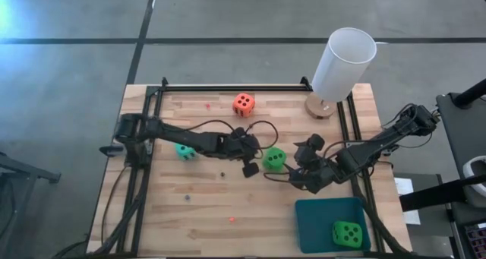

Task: Pick & Place Dice
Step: Put the large green die into the blue bin

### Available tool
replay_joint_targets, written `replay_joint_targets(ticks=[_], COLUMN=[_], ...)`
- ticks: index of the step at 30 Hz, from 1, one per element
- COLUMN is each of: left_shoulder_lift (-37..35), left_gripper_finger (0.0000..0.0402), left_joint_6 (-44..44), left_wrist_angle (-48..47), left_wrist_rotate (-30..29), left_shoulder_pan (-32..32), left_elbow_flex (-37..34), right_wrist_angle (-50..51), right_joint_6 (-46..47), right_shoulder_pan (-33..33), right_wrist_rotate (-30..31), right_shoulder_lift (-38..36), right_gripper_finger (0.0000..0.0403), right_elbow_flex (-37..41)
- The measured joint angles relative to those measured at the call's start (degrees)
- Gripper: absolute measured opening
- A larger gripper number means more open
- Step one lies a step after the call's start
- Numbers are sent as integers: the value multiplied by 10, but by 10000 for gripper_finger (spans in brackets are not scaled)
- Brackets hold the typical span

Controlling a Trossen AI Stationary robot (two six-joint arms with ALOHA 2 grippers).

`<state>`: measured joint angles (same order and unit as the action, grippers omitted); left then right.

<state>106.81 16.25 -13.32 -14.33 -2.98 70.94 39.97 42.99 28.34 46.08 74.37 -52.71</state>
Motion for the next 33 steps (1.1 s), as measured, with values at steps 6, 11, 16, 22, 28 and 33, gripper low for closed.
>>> replay_joint_targets(ticks=[6, 11, 16, 22, 28, 33], left_shoulder_lift=[-75, -127, -161, -206, -268, -319], left_gripper_finger=[10, 10, 10, 10, 10, 10], left_joint_6=[0, 0, 7, 7, 27, 33], left_wrist_angle=[-74, -111, -152, -150, -127, -111], left_wrist_rotate=[-100, -163, -226, -247, -252, -254], left_shoulder_pan=[-28, -65, -106, -129, -129, -129], left_elbow_flex=[0, -1, -2, -32, -88, -131], right_wrist_angle=[-3, -6, -70, -163, -174, -186], right_joint_6=[-41, -52, -98, -171, -171, -171], right_shoulder_pan=[-1, -3, -5, -29, -78, -113], right_wrist_rotate=[-31, -37, -75, -121, -146, -166], right_shoulder_lift=[0, 0, 0, 0, 0, 20], right_gripper_finger=[400, 400, 400, 400, 400, 400], right_elbow_flex=[3, 16, 34, 59, 65, 67])
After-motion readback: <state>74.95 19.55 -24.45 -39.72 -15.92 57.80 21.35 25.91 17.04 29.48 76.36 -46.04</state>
